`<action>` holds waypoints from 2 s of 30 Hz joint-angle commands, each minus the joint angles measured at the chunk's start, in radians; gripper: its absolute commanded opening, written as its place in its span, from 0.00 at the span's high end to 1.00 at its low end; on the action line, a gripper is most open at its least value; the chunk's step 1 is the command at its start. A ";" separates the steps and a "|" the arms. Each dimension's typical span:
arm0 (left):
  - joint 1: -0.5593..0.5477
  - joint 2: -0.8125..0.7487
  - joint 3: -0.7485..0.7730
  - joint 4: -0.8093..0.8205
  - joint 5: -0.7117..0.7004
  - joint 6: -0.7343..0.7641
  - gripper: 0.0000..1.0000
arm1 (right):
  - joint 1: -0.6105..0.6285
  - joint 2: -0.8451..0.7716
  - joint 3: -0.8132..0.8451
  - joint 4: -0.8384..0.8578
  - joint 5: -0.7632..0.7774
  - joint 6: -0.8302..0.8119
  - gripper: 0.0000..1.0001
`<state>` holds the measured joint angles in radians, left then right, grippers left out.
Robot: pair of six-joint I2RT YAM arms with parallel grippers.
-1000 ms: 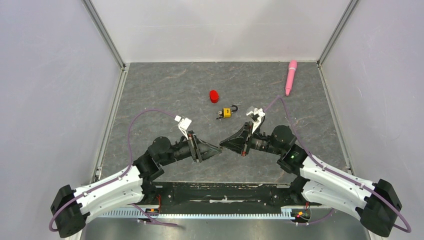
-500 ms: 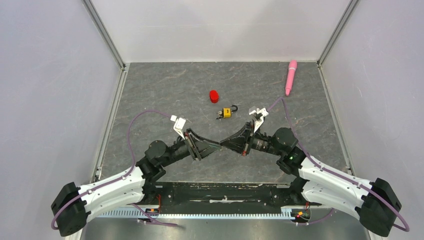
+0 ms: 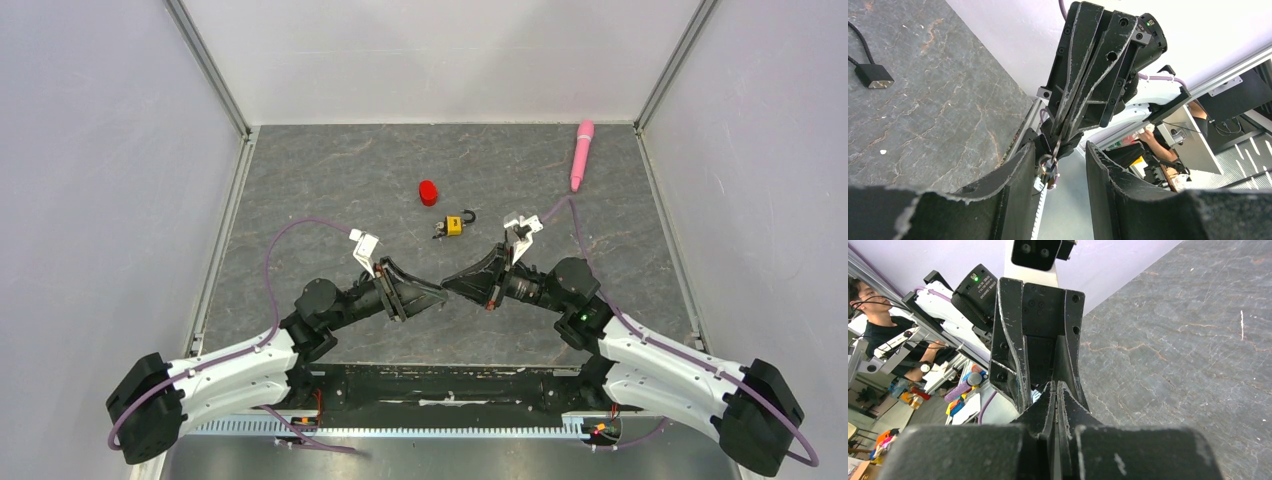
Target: Unlock with the key
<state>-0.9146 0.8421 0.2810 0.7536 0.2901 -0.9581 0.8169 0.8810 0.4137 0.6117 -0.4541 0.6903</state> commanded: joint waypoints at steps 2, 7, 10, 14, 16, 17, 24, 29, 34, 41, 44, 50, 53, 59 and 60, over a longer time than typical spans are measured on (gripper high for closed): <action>0.003 -0.009 0.005 0.050 0.015 -0.037 0.52 | -0.009 -0.031 0.002 0.013 0.031 -0.018 1.00; 0.003 0.007 0.020 0.062 0.031 -0.037 0.53 | -0.008 -0.023 -0.004 0.029 0.020 -0.005 1.00; 0.002 0.017 0.023 0.077 0.036 -0.040 0.54 | -0.008 -0.021 -0.005 0.031 0.018 -0.004 1.00; 0.002 0.024 0.029 0.078 0.049 -0.040 0.59 | -0.008 -0.019 -0.010 0.035 0.023 -0.001 1.00; 0.001 0.026 0.028 0.079 0.052 -0.040 0.65 | -0.008 -0.017 -0.010 0.039 0.020 0.000 1.00; 0.002 0.025 0.026 0.079 0.051 -0.041 0.69 | -0.007 -0.018 -0.011 0.040 0.019 0.003 1.00; 0.003 0.017 0.024 0.078 0.039 -0.041 0.98 | -0.008 -0.016 -0.019 0.042 0.015 0.003 1.00; 0.002 -0.007 0.017 0.006 -0.004 -0.045 0.98 | -0.015 -0.037 0.011 -0.073 0.061 -0.050 0.91; 0.006 -0.066 0.047 -0.296 -0.104 -0.006 0.98 | -0.056 -0.063 0.110 -0.336 0.186 -0.179 0.37; 0.064 -0.038 0.047 -0.542 -0.103 -0.055 0.98 | -0.130 0.028 0.288 -0.829 0.682 -0.219 0.02; 0.084 -0.019 0.024 -0.545 -0.085 -0.084 0.98 | -0.172 0.062 0.303 -0.885 0.766 -0.249 0.02; 0.091 0.001 0.044 -0.577 -0.086 -0.051 0.98 | -0.334 0.180 0.313 -0.923 0.744 -0.271 0.02; 0.093 0.013 0.055 -0.589 -0.084 -0.037 0.98 | -0.404 0.270 0.364 -0.966 0.729 -0.248 0.02; 0.094 0.039 0.053 -0.582 -0.079 -0.033 0.98 | -0.441 0.458 0.458 -0.979 0.689 -0.247 0.07; 0.094 0.044 0.054 -0.579 -0.078 -0.033 0.98 | -0.442 0.496 0.475 -0.983 0.684 -0.247 0.09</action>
<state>-0.8257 0.8738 0.3008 0.1577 0.2096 -1.0046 0.3790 1.2804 0.7967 -0.3630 0.2539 0.4450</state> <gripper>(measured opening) 0.040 0.938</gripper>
